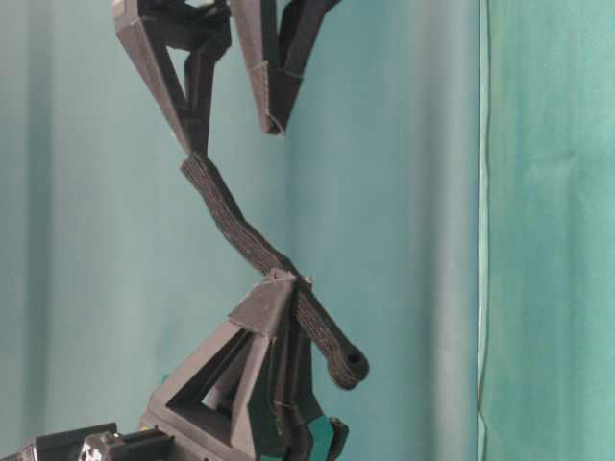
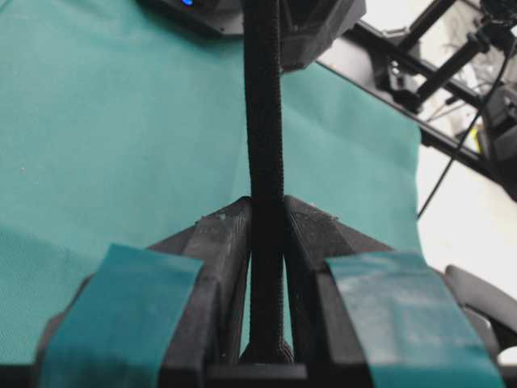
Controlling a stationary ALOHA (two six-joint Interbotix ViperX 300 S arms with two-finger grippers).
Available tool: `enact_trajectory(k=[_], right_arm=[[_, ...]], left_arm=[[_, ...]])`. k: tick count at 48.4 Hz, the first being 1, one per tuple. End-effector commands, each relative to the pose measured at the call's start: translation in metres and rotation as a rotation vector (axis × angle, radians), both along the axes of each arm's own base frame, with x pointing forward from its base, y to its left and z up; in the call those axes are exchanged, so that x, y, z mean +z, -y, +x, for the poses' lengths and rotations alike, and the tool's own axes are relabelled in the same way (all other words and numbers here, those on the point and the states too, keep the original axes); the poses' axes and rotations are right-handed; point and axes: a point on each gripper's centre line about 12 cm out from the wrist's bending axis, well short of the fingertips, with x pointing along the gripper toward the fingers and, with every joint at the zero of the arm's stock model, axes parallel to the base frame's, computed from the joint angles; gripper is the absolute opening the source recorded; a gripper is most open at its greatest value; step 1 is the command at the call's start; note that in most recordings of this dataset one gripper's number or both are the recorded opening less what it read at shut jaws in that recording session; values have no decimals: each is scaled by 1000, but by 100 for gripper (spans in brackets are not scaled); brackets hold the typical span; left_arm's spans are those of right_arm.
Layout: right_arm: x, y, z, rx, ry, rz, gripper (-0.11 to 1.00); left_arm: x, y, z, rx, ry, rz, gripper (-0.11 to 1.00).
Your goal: Peel off the Velcro with your right arm.
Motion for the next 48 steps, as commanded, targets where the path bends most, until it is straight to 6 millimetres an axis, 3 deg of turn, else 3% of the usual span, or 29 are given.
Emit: enact_trajectory(k=[1, 16, 48], right_arm=[[10, 0, 4, 3, 35, 2, 48], [8, -2, 2, 12, 40, 6, 48], [-3, 1, 11, 3, 14, 12, 47]], left_arm=[[12, -1, -1, 4, 41, -1, 10], [11, -13, -2, 36, 37, -1, 10], [9, -12, 0, 35, 43, -1, 10]])
